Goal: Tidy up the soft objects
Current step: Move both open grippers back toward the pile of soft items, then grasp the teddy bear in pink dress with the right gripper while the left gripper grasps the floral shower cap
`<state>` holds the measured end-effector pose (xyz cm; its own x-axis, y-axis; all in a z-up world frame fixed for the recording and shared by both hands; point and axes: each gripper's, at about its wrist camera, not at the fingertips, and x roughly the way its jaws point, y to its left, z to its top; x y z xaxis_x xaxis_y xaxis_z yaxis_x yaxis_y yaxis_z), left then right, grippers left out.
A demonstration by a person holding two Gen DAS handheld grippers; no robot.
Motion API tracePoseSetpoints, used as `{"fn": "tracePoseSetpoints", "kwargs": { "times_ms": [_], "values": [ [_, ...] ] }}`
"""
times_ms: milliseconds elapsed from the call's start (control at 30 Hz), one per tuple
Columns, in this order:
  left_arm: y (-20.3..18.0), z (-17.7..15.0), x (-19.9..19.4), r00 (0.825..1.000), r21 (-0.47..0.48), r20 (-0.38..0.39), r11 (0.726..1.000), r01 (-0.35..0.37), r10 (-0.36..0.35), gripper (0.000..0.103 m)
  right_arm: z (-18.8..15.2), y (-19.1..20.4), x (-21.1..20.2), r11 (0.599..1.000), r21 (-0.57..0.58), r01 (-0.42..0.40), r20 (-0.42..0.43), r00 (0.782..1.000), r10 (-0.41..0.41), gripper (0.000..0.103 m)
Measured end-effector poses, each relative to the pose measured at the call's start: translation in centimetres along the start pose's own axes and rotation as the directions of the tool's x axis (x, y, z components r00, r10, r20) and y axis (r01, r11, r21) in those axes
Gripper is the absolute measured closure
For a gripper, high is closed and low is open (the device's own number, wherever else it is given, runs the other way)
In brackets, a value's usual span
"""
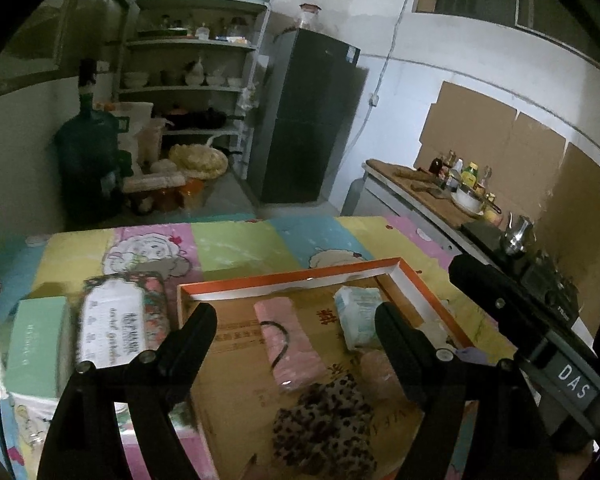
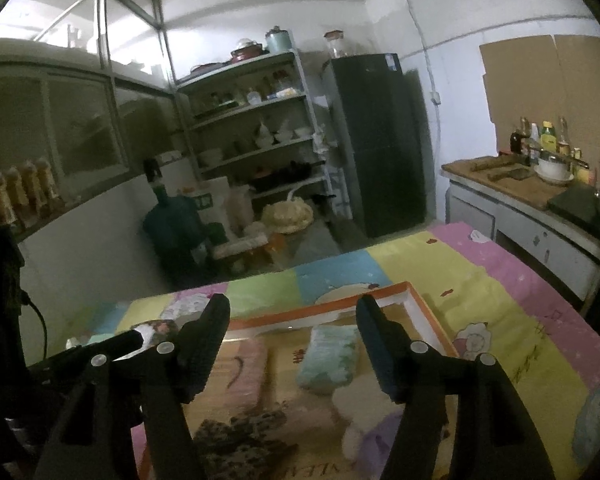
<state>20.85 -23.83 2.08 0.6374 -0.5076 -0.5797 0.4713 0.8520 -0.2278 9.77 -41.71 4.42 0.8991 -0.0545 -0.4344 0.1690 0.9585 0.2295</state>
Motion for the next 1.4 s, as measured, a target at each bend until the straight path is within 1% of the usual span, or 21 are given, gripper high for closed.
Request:
{"fn": "tracePoseSetpoints", "kwargs": {
  "times_ms": [133,333,433,500,800,900,1067,1200,1267,1400],
  "values": [
    [0.9,-0.1,-1.6,1.000,-0.017,0.027,1.000,-0.010,0.010,0.022,-0.1,1.2,-1.1,1.000,-0.013,-0.014,0.012,1.000,0.014,0.033],
    [2.3,-0.4,-4.1,0.998,-0.032,0.063,0.999,-0.017,0.019,0.022,-0.3,3.3,-2.3,0.999,-0.026,-0.043,0.021,0.999,0.044,0.032],
    [3.1,-0.6,-5.3,0.996,-0.026,0.074,0.999,-0.037,0.039,0.023,-0.7,4.5,-2.8,0.998,-0.036,-0.056,0.020,0.998,0.057,0.031],
    [3.9,-0.7,-6.1,0.996,-0.032,0.080,0.998,-0.047,0.049,0.026,-0.9,5.2,-2.9,0.997,-0.041,-0.065,0.017,0.998,0.065,0.031],
    [7.8,-2.0,-10.0,0.983,-0.076,0.134,0.991,-0.113,0.123,0.026,-1.9,8.6,-3.3,0.991,-0.079,-0.106,-0.001,0.994,0.106,0.031],
    [9.6,-2.4,-11.6,0.976,-0.096,0.155,0.986,-0.137,0.151,0.026,-2.4,9.9,-3.4,0.988,-0.096,-0.123,-0.009,0.992,0.123,0.031],
    [13.0,-3.2,-14.7,0.956,-0.144,0.194,0.970,-0.196,0.222,0.026,-3.1,12.1,-3.1,0.979,-0.126,-0.158,-0.022,0.987,0.157,0.031],
    [15.5,-4.0,-16.8,0.940,-0.172,0.212,0.957,-0.233,0.267,0.026,-4.0,13.9,-2.5,0.968,-0.149,-0.202,-0.056,0.979,0.196,0.031],
    [16.7,-4.6,-17.7,0.933,-0.188,0.217,0.950,-0.250,0.288,0.026,-4.6,14.9,-2.1,0.959,-0.166,-0.228,-0.080,0.973,0.217,0.031],
    [19.1,-5.8,-19.0,0.923,-0.229,0.219,0.936,-0.267,0.317,0.026,-6.3,17.6,-1.0,0.923,-0.228,-0.309,-0.157,0.948,0.278,0.031]
  ]
}}
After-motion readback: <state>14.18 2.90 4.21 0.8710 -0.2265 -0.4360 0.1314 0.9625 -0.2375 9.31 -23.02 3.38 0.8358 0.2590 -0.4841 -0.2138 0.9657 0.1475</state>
